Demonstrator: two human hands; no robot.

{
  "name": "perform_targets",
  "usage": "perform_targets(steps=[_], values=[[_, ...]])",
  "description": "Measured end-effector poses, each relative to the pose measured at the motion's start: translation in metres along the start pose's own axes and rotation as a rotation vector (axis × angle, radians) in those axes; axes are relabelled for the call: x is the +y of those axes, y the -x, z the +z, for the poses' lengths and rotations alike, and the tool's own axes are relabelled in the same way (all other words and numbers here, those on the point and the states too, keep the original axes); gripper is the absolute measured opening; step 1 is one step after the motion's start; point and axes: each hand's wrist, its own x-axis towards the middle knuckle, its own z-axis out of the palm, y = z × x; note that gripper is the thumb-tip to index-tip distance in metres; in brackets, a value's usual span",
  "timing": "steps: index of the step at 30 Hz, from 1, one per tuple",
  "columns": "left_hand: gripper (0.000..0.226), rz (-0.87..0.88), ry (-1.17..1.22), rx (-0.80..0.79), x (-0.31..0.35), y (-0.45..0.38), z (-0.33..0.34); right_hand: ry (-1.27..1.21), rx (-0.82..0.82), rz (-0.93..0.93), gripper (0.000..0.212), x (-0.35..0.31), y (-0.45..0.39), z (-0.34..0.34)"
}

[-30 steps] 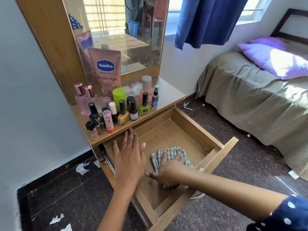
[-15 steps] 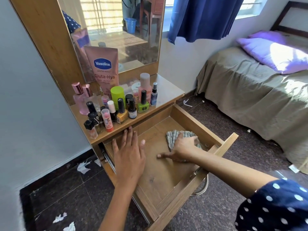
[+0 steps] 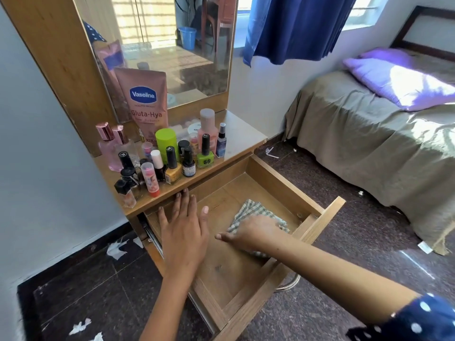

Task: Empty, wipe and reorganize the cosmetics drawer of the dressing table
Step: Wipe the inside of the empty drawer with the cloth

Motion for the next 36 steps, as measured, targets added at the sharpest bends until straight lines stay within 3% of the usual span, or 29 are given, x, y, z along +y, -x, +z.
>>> perform_targets(steps=[3,9,12,15,20,23,30,33,36], values=[[0.059,-0.002,0.015,0.004,0.000,-0.001,0.000,-0.124,-0.042,-0.006,0.105,-0.005,0.012,0.014],[0.060,0.002,0.024,0.003,0.000,0.001,0.000,-0.307,-0.134,0.209,0.139,0.013,-0.001,0.005],[0.060,0.001,0.025,0.015,0.002,0.002,0.000,-0.273,-0.129,0.247,0.141,0.028,-0.011,-0.004],[0.060,-0.002,0.027,0.023,0.001,0.002,0.001,-0.128,-0.099,0.195,0.135,0.026,-0.008,-0.005],[0.061,-0.008,0.036,0.029,-0.001,-0.002,0.000,0.001,-0.021,-0.104,0.099,-0.013,0.018,0.015],[0.062,-0.008,0.038,0.034,-0.001,-0.002,-0.001,0.001,-0.046,-0.164,0.085,-0.038,0.030,0.030],[0.068,-0.013,0.026,0.018,0.003,0.000,-0.002,-0.124,-0.108,0.016,0.072,-0.013,0.010,0.017],[0.068,-0.015,0.030,0.028,0.003,0.000,-0.003,-0.126,-0.085,0.192,0.088,0.021,-0.011,0.000],[0.065,-0.020,0.047,0.030,0.002,0.001,-0.003,-0.099,-0.047,0.218,0.098,0.034,-0.022,-0.002]])
